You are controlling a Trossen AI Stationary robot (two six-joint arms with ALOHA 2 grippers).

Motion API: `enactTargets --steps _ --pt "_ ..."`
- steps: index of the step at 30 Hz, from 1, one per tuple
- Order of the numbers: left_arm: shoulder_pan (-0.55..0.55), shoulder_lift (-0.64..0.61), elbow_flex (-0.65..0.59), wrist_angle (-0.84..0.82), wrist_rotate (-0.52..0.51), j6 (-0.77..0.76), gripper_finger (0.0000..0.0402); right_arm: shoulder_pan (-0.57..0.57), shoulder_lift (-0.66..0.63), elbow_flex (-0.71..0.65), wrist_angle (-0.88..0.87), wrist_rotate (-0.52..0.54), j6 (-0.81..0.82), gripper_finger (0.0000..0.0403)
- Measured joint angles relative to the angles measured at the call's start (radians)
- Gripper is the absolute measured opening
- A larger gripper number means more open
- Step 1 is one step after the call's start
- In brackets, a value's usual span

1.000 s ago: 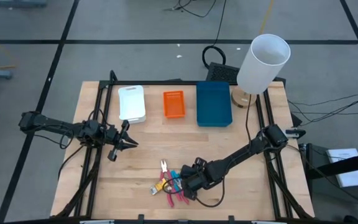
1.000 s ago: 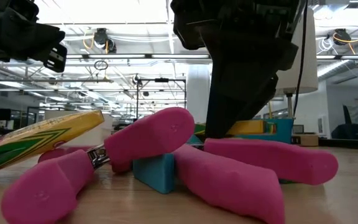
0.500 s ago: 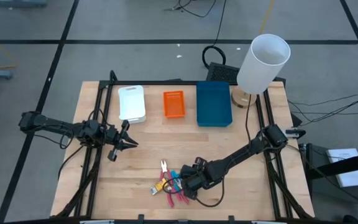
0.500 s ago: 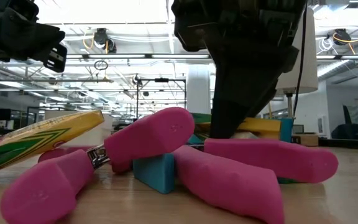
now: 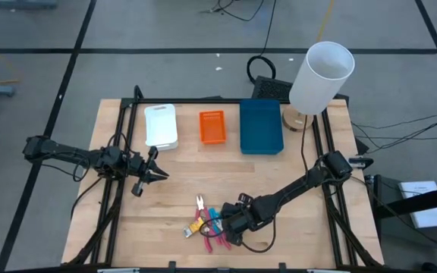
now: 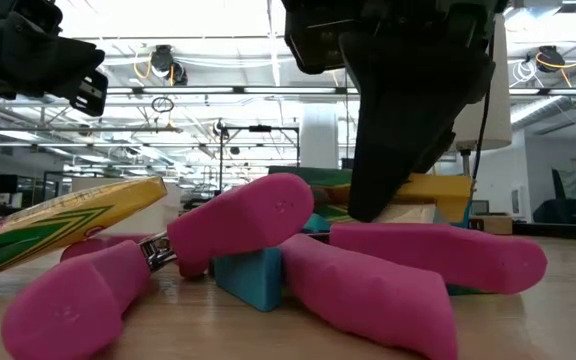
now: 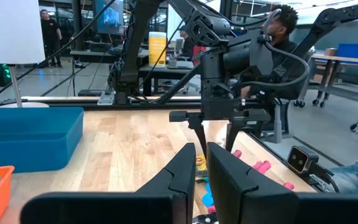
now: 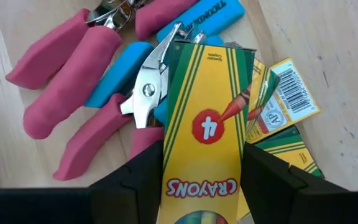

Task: Pick & Place School Supplies
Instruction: Put the crayon box into the blue bin

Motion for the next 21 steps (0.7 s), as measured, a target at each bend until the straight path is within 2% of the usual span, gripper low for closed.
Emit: enactTargets --steps 21 --pt "0.0 0.0 0.0 0.0 0.0 0.0 0.0047 -0.007 -0.002 0.0 0.054 -0.008 -0.058 0.0188"
